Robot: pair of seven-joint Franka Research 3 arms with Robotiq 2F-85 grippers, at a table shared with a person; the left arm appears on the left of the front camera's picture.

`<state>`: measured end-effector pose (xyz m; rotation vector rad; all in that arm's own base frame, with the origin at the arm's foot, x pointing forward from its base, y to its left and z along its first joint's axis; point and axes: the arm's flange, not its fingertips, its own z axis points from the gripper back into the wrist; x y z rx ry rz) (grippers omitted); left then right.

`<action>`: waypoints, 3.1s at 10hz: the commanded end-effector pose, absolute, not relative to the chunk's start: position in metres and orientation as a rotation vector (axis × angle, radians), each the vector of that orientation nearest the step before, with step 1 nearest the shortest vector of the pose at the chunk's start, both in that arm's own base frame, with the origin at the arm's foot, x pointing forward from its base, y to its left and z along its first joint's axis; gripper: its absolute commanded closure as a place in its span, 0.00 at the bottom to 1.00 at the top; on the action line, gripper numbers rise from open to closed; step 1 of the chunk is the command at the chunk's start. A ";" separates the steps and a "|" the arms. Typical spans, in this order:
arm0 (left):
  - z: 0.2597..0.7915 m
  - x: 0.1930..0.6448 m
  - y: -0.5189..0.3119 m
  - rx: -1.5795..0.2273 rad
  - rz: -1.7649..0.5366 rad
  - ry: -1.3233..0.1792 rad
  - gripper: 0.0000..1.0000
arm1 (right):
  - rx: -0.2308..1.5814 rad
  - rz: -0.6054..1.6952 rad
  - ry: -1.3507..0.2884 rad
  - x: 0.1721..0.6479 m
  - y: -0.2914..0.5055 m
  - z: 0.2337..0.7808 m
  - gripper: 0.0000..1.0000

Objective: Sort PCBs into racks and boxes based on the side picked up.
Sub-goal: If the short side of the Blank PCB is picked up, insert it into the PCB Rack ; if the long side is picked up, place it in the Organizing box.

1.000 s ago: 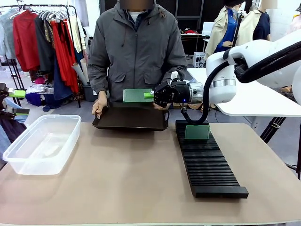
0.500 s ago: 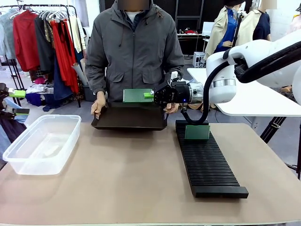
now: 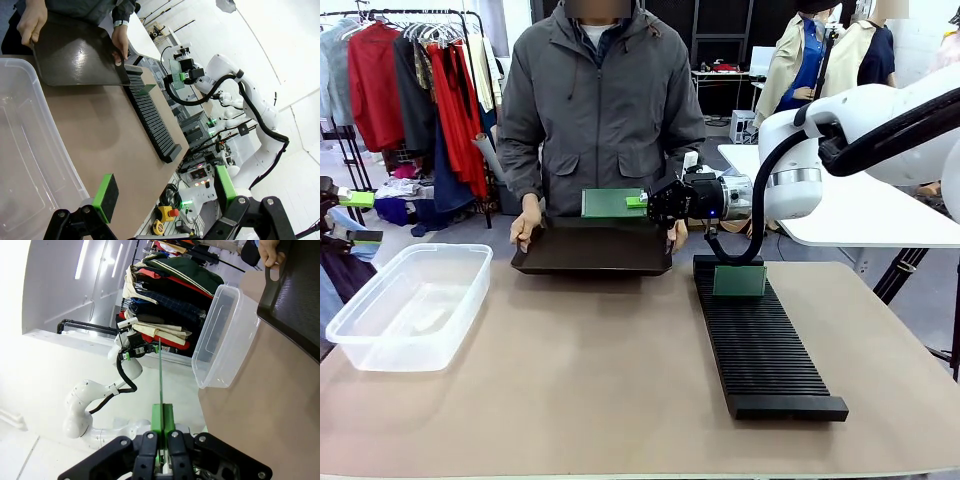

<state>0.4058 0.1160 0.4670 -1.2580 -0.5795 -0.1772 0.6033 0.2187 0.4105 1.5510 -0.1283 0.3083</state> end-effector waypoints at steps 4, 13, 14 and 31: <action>0.469 0.404 0.116 -1.265 -0.182 -0.578 0.00 | 1.556 0.309 -0.130 0.603 0.220 0.412 1.00; 0.469 0.404 0.116 -1.265 -0.182 -0.578 0.00 | 1.567 0.381 -0.232 0.593 0.155 0.408 1.00; 0.469 0.404 0.116 -1.265 -0.182 -0.578 0.00 | 1.573 0.425 -0.277 0.588 0.141 0.405 1.00; 0.469 0.404 0.116 -1.265 -0.182 -0.578 0.00 | 1.341 0.794 -0.771 0.514 -0.040 0.307 1.00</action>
